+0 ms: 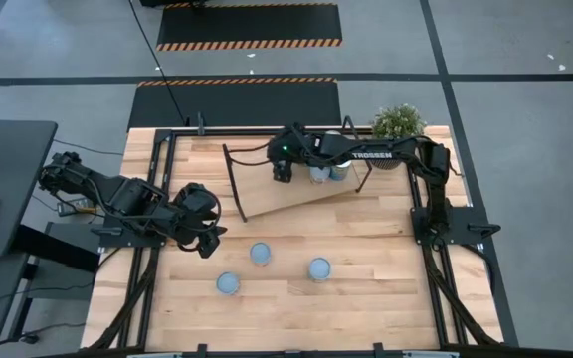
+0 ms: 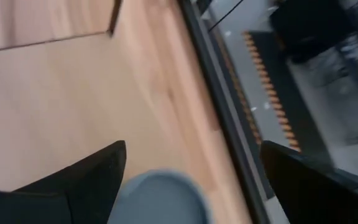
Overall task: Pick and place cans onto a shelf
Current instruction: Put the canned meatballs on the shelf
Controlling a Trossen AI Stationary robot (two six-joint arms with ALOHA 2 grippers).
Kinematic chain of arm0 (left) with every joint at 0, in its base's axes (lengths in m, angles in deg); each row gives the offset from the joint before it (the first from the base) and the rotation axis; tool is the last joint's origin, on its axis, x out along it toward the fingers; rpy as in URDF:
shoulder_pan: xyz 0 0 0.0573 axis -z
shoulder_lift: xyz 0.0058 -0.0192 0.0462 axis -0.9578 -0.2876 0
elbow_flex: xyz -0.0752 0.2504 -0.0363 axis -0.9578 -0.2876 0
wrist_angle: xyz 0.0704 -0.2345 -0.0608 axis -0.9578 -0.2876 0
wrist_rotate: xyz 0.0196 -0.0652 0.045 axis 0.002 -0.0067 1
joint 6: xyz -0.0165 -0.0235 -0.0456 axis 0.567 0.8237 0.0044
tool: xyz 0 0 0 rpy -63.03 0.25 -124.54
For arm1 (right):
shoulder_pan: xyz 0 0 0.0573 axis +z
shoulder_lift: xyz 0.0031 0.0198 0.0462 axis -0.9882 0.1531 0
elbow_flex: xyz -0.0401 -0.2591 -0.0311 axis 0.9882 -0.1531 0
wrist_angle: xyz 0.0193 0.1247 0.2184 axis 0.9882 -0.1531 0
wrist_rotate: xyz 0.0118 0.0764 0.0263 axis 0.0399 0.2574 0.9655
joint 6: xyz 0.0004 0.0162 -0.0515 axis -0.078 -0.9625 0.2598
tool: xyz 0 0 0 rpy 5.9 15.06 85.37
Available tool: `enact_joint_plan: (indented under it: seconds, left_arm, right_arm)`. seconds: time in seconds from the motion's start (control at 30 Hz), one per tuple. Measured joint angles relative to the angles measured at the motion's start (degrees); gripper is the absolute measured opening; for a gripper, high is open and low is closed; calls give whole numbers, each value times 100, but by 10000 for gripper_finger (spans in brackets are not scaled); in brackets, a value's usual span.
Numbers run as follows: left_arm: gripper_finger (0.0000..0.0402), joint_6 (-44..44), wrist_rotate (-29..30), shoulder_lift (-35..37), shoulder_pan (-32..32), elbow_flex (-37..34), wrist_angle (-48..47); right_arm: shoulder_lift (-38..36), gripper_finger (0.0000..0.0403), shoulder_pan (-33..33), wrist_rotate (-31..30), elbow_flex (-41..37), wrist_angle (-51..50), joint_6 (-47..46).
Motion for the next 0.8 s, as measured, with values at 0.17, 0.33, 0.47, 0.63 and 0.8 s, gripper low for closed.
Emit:
enact_joint_plan:
  seconds: [0.17, 0.33, 0.47, 0.63, 0.8]
  left_arm:
    - [213, 61, -20, 0, 0, 0, 2]
    - [213, 63, -207, 0, 2, 2, 55]
    - [213, 59, -212, 0, 0, 0, 98]
    - [213, 58, -161, 0, 2, 0, 120]
    - [213, 53, -34, 0, 0, 0, 175]
  right_arm:
    - [-78, 375, 21, -389, 0, 77, 206]
    - [-441, 375, 209, 277, 13, -78, 375]
    - [-454, 375, 289, 564, 5, -617, 1141]
    - [-428, 375, 334, 530, -114, -935, 1641]
    - [-422, 375, 309, 500, -275, -623, 1855]
